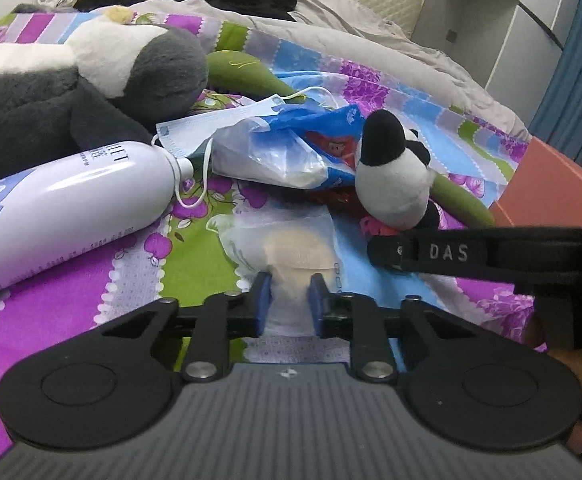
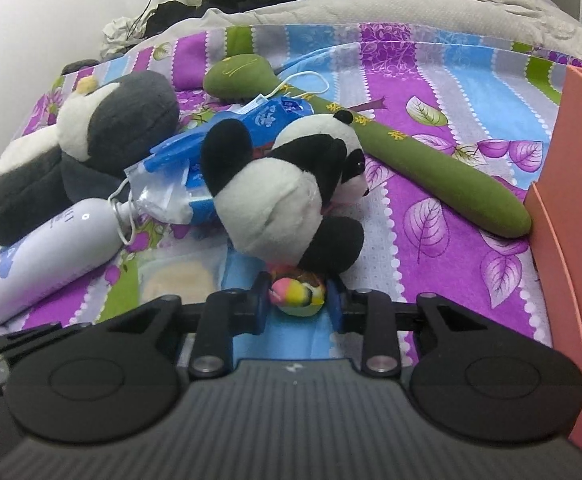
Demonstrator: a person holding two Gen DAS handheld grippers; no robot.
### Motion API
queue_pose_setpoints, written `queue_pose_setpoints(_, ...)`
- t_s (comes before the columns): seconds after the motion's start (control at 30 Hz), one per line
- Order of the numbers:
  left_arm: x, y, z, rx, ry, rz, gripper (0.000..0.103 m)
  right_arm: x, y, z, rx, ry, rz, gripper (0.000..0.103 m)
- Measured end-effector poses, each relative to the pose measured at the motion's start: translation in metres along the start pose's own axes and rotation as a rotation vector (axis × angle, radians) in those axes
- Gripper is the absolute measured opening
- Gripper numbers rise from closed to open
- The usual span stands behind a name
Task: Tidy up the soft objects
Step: 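Grasp the pink fuzzy toy with the right gripper while the left grasps the clear pad bag, then lift and carry the pink toy and clear bag over the orange box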
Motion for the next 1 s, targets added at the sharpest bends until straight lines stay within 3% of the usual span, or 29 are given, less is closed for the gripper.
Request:
queue_pose_setpoints(0.23,0.004,-0.019,-0.002,0.005,-0.056,-0.023,0.013,0.007,-0.022,-0.006,-0.008,-0.004,-0.012,0.032)
queue_pose_setpoints(0.5,0.033,-0.062,0.001,-0.005,-0.1,-0.054,0.013,0.022,-0.055,-0.014,-0.011,-0.044,-0.015,0.032)
queue_pose_setpoints(1.0,0.061,-0.129,0.017,-0.001,-0.104,-0.062,0.013,0.075,-0.125,-0.017,0.005,-0.1,-0.033,0.032)
Point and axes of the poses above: each gripper's, at about its wrist camera, not at the fingertips, and y roughly the way its jaws point, z to its right, x to its underside, the point moved 9 cm from there along y, roughly the way its jaws point, and after that the axes turned 3 degrees about -x, right-handed, at the moved point
